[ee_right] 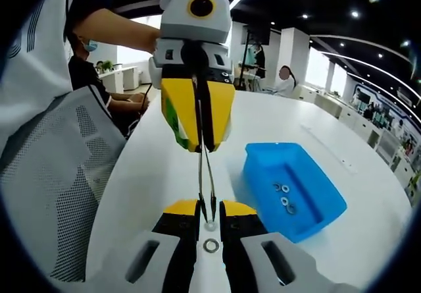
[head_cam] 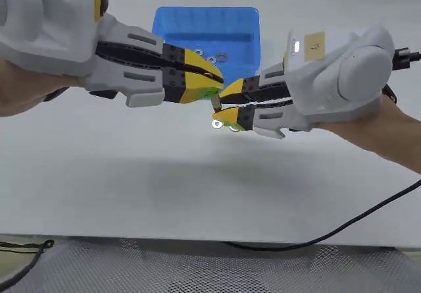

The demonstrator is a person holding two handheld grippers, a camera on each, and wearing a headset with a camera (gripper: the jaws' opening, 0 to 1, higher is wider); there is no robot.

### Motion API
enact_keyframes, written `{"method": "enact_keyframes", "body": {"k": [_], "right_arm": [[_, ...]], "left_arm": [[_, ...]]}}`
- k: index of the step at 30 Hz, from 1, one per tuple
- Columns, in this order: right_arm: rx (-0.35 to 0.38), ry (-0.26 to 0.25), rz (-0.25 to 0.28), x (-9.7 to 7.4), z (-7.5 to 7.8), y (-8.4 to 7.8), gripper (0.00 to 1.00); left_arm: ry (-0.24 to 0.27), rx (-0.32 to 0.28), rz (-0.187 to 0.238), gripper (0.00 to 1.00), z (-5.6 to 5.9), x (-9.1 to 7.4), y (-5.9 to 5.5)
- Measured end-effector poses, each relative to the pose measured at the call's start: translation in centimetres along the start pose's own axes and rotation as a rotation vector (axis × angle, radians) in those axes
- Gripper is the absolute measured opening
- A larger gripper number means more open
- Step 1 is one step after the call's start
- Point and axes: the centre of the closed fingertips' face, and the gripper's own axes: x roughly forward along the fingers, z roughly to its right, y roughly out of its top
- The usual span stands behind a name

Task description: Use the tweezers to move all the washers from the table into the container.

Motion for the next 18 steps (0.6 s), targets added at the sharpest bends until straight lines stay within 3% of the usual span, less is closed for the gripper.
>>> {"method": "enact_keyframes", "body": {"k": [18], "right_arm": [[0.041,0.034,-0.02,1.4,-0.6,-1.5,0.13]], "left_arm": [[-0.001,-0.046,-0.007,0.06,-0.4,0.3,-2.1]]}}
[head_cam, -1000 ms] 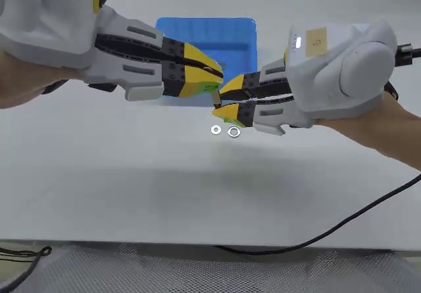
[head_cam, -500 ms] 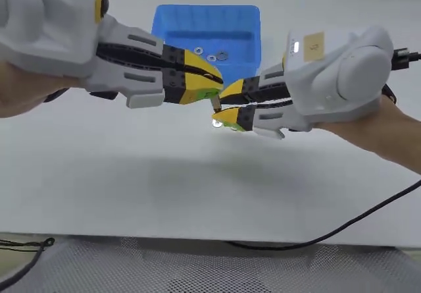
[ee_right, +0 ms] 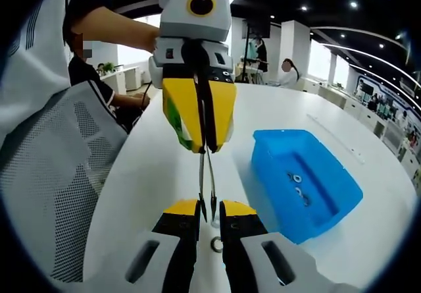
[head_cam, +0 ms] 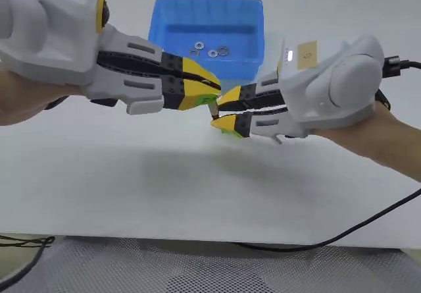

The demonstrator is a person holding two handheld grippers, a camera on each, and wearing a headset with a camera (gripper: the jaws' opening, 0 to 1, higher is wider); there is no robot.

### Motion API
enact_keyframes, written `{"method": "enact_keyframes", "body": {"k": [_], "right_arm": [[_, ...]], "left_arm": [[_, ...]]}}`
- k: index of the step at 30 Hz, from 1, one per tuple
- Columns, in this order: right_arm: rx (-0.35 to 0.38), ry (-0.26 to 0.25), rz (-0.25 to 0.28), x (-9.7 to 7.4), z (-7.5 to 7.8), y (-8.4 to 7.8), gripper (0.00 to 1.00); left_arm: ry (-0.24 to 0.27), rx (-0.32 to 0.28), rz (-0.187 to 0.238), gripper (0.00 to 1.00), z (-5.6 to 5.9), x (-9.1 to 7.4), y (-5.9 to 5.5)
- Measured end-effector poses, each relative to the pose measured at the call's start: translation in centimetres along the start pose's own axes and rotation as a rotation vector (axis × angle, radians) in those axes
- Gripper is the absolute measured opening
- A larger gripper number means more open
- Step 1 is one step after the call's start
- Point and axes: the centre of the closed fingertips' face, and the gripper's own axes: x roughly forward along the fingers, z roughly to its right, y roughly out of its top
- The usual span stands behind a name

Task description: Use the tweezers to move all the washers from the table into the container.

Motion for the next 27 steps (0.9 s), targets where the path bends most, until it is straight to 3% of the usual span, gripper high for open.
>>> {"method": "enact_keyframes", "body": {"k": [7,27], "right_arm": [[0.018,0.001,0.0,0.28,0.35,-0.5,0.13],[0.031,-0.002,0.006,0.44,0.53,-0.38,0.13]], "left_arm": [[-0.002,-0.002,-0.008,0.06,-0.38,0.28,-0.4],[0.002,0.005,-0.005,0.06,-0.33,0.32,-0.21]]}}
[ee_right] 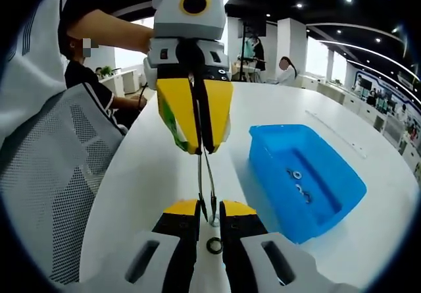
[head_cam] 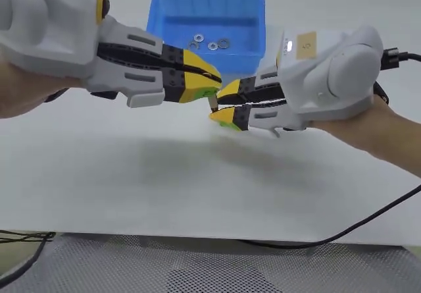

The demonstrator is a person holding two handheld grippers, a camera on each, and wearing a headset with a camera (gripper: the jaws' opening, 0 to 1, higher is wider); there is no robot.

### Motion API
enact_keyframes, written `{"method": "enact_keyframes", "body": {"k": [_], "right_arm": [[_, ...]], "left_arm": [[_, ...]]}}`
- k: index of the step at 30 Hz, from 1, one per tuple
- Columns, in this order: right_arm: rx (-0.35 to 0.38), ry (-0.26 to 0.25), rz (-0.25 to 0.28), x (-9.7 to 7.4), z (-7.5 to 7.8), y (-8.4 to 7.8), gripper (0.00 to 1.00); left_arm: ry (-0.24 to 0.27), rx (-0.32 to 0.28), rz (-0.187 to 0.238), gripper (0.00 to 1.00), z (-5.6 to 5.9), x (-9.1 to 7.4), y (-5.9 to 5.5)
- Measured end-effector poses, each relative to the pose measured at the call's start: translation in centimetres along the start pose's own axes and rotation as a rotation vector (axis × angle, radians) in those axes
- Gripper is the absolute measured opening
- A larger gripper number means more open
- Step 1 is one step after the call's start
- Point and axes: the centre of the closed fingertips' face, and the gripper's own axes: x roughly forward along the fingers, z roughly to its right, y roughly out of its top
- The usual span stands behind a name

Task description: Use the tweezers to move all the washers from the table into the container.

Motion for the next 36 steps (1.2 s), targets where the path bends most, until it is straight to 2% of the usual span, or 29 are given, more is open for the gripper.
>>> {"method": "enact_keyframes", "body": {"k": [15,19,22,25,30,36], "right_arm": [[0.02,-0.004,-0.004,0.11,0.09,-0.26,0.13],[0.013,0.01,-0.002,0.13,0.02,-0.16,0.13],[0.006,0.031,0.018,0.07,-0.05,0.37,0.12],[-0.016,0.039,0.006,0.11,-0.1,0.28,0.12],[-0.005,0.036,0.003,0.08,-0.11,0.25,0.1],[-0.027,0.035,-0.013,0.1,-0.38,0.26,0.1]], "left_arm": [[0.007,-0.008,0.01,0.06,-0.28,0.13,-0.03],[0.008,0.0,0.008,0.05,-0.23,0.16,-0.03],[0.01,-0.005,0.013,0.05,-0.3,0.17,-0.02],[0.008,-0.004,0.012,0.05,-0.29,0.24,0.01],[0.006,-0.009,0.014,0.05,-0.23,0.35,0.06],[0.009,0.004,0.002,0.05,-0.01,0.23,0.01]]}}
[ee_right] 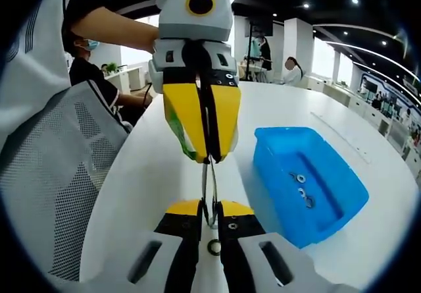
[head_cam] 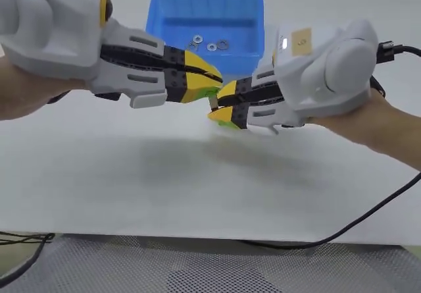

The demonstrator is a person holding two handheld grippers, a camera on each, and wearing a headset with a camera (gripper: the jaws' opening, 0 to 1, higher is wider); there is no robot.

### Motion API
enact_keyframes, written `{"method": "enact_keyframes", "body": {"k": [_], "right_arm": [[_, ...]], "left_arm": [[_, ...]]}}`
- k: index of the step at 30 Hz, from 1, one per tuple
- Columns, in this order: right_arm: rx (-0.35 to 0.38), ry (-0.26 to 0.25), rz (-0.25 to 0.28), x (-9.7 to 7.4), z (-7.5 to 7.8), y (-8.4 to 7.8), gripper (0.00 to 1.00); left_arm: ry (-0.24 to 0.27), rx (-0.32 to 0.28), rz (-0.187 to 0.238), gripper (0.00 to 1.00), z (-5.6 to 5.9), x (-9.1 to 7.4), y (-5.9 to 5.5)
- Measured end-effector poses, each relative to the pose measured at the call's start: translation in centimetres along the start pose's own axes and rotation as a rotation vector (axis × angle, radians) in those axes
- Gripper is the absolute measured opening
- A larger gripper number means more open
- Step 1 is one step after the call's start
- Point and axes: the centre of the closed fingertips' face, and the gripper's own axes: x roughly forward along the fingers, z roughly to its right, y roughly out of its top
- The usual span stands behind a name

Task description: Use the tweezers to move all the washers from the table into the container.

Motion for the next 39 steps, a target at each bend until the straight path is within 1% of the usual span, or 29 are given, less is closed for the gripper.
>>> {"method": "enact_keyframes", "body": {"k": [4,8,10,13,19,21,22,25,29,37,39], "right_arm": [[-0.003,0.007,0.0,0.0,-0.4,0.2,0.1],[-0.026,0.006,-0.002,-0.2,-0.6,1.0,0.1],[-0.033,0.005,0.001,-0.4,-0.6,1.4,0.1],[-0.043,0.0,0.005,-0.5,-0.4,1.6,0.1],[-0.073,-0.015,0.019,-1.0,0.1,3.4,0.1],[-0.081,-0.021,0.026,-1.2,0.3,4.1,0.1],[-0.086,-0.025,0.031,-1.3,0.5,4.4,0.1],[-0.092,-0.04,0.047,-1.7,1.0,5.5,0.1],[-0.112,-0.053,0.053,-2.1,1.6,6.5,0.1],[-0.129,-0.089,0.068,-2.6,3.1,8.0,0.1],[-0.132,-0.102,0.072,-2.8,3.6,8.3,0.1]], "left_arm": [[-0.004,-0.002,-0.007,0.05,0.3,-0.3,0.1],[-0.003,-0.012,-0.004,0.05,0.5,-0.9,0.6],[-0.002,-0.007,-0.001,0.05,0.6,-1.1,0.9],[-0.001,0.001,-0.001,0.05,0.6,-1.5,1.4],[0.001,0.029,-0.003,0.05,0.4,-2.5,2.8],[0.0,0.029,-0.005,0.06,0.2,-2.9,3.4],[0.002,0.045,-0.005,0.05,0.0,-3.1,3.8],[0.003,0.065,-0.008,0.05,-0.3,-3.6,4.6],[-0.001,0.097,-0.013,0.05,-0.7,-4.0,5.6],[-0.003,0.138,-0.013,0.05,-1.7,-4.6,6.9],[-0.004,0.154,-0.014,0.05,-2.2,-4.7,7.3]]}}
